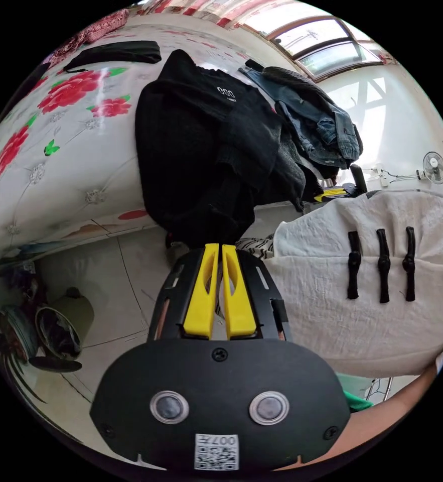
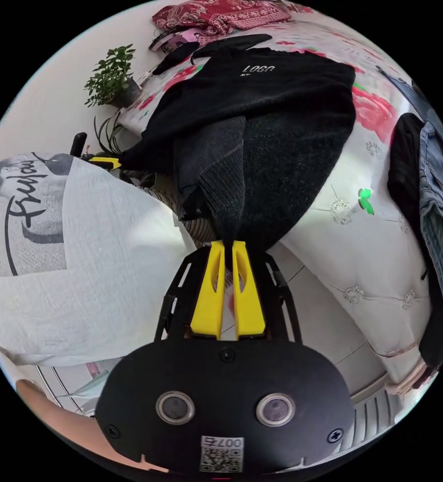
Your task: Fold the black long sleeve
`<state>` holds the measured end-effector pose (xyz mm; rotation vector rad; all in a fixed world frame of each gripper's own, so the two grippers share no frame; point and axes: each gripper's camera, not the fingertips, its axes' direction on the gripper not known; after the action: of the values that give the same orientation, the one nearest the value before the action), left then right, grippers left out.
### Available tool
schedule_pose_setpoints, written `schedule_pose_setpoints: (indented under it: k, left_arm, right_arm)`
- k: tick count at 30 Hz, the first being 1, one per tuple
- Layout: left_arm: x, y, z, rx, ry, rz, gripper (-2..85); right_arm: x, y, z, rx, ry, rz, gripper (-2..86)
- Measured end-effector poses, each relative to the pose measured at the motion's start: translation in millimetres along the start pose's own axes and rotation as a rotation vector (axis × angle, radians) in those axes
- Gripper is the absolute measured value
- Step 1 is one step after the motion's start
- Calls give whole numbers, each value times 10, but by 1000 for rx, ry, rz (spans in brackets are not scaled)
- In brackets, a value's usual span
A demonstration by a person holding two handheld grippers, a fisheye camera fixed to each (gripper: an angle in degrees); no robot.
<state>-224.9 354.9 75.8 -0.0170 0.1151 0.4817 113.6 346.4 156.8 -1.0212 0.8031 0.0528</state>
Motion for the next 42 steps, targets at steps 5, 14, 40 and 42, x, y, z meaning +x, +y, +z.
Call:
schedule_pose_setpoints:
  k: [5,14,40,42]
  left_arm:
    - [212,10,-456,201,43,32,-9]
    - [304,204,-265,171,23,0,-10]
    - [317,8,460,9,-36,30,-9]
    - [320,80,487,13,-48,11,-9]
  right_arm:
    - [79,163,-251,197,-147,0,1]
    - [178,356,52,168,-182,23,0]
    - [-528,55,654,85,309,10,95]
    - [-390,128,782,96,243,106,101]
